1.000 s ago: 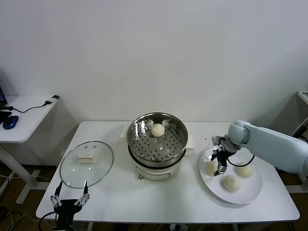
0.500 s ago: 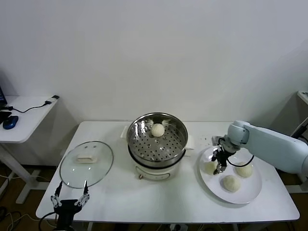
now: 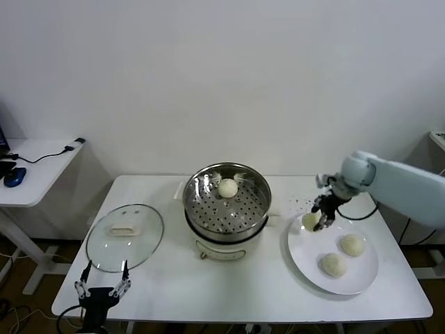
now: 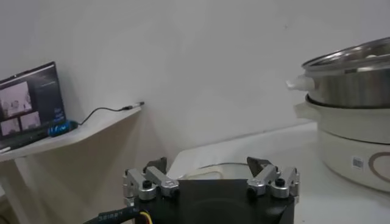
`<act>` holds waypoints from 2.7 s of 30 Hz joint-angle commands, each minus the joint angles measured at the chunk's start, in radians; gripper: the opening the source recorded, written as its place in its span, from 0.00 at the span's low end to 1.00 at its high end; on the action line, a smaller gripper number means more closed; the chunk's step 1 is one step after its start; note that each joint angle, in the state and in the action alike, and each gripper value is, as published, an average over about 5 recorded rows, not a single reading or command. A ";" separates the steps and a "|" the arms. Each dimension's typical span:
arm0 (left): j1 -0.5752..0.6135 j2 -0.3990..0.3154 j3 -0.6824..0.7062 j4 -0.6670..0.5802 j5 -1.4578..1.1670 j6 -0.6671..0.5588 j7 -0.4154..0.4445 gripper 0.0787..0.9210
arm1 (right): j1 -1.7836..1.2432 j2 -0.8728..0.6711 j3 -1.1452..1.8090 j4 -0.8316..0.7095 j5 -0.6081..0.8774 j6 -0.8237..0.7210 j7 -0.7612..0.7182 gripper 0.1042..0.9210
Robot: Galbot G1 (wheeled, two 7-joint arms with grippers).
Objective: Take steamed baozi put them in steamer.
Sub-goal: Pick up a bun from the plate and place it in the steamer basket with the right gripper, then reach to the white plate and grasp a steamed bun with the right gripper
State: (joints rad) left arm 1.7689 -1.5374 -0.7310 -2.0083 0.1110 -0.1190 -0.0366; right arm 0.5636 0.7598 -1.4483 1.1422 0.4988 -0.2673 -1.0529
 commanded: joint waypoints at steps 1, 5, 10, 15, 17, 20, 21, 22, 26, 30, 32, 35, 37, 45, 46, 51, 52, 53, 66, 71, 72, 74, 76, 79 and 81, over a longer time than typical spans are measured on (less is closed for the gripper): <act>0.001 0.002 0.005 -0.003 -0.001 -0.002 0.000 0.88 | 0.469 0.123 -0.316 0.000 0.320 0.014 -0.017 0.59; 0.003 0.004 0.017 -0.007 0.000 -0.005 0.000 0.88 | 0.510 0.214 -0.328 0.018 0.400 -0.008 0.000 0.58; 0.009 0.004 0.026 -0.008 -0.001 -0.011 -0.001 0.88 | 0.434 0.353 -0.261 0.013 0.436 -0.055 0.052 0.59; 0.014 0.011 0.016 -0.006 -0.007 -0.011 -0.002 0.88 | 0.328 0.508 -0.202 -0.008 0.465 -0.099 0.118 0.59; 0.015 0.013 0.008 -0.007 -0.014 -0.009 -0.002 0.88 | 0.294 0.561 -0.190 -0.020 0.472 -0.108 0.138 0.59; 0.016 0.015 0.002 -0.009 -0.021 -0.008 -0.002 0.88 | 0.248 0.621 -0.177 -0.040 0.486 -0.121 0.160 0.59; 0.016 0.015 0.001 -0.009 -0.022 -0.008 -0.002 0.88 | 0.234 0.636 -0.176 -0.046 0.489 -0.124 0.164 0.59; 0.016 0.014 0.001 -0.009 -0.022 -0.008 -0.001 0.88 | 0.221 0.649 -0.175 -0.051 0.490 -0.126 0.168 0.59; 0.019 0.011 0.001 -0.008 -0.021 -0.010 -0.002 0.88 | 0.163 0.685 -0.179 -0.074 0.485 -0.132 0.183 0.59; 0.019 0.009 0.002 -0.008 -0.022 -0.010 -0.002 0.88 | 0.108 0.704 -0.188 -0.101 0.470 -0.134 0.191 0.59; 0.016 0.007 0.003 -0.006 -0.021 -0.009 -0.002 0.88 | 0.081 0.713 -0.192 -0.117 0.461 -0.134 0.193 0.59; 0.014 0.003 0.003 -0.001 -0.020 -0.009 -0.002 0.88 | 0.050 0.725 -0.193 -0.145 0.448 -0.132 0.192 0.59; 0.015 0.003 0.003 0.002 -0.020 -0.008 0.000 0.88 | 0.037 0.731 -0.195 -0.158 0.444 -0.131 0.189 0.59; 0.019 -0.003 0.003 0.013 -0.019 -0.010 0.005 0.88 | -0.008 0.743 -0.180 -0.202 0.425 -0.125 0.187 0.59; 0.019 -0.004 0.003 0.013 -0.019 -0.010 0.005 0.88 | -0.009 0.742 -0.177 -0.204 0.424 -0.126 0.188 0.59; 0.019 -0.003 0.000 0.014 -0.019 -0.010 0.005 0.88 | -0.004 0.727 -0.173 -0.199 0.412 -0.129 0.182 0.69; 0.019 -0.003 0.000 0.014 -0.019 -0.010 0.005 0.88 | -0.003 0.722 -0.171 -0.195 0.411 -0.129 0.182 0.72; 0.019 -0.003 -0.001 0.014 -0.019 -0.009 0.005 0.88 | 0.000 0.715 -0.166 -0.188 0.411 -0.130 0.183 0.75; 0.015 -0.004 0.003 0.013 -0.012 -0.006 0.005 0.88 | 0.235 0.475 -0.166 0.005 0.357 -0.080 0.095 0.88; 0.015 -0.006 0.005 0.014 -0.008 -0.006 0.005 0.88 | 0.334 0.283 -0.196 0.139 0.311 -0.046 0.039 0.88; 0.015 -0.008 0.006 0.014 -0.006 -0.006 0.005 0.88 | 0.347 0.250 -0.204 0.160 0.294 -0.040 0.032 0.88; 0.015 -0.011 0.008 0.014 -0.002 -0.006 0.004 0.88 | 0.372 0.185 -0.225 0.204 0.251 -0.030 0.018 0.88; 0.015 -0.012 0.009 0.014 0.001 -0.005 0.003 0.88 | 0.386 0.111 -0.242 0.254 0.200 -0.026 0.011 0.88; 0.015 -0.014 0.009 0.014 0.003 -0.004 0.002 0.88 | 0.386 -0.009 -0.266 0.337 0.131 -0.029 0.013 0.88; 0.015 -0.014 0.008 0.014 0.004 -0.003 0.002 0.88 | 0.371 -0.077 -0.279 0.380 0.092 -0.033 0.018 0.88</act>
State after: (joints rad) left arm 1.7836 -1.5500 -0.7228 -1.9949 0.1116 -0.1226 -0.0341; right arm 0.8593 1.0052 -1.6784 1.3074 0.7439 -0.3198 -0.9979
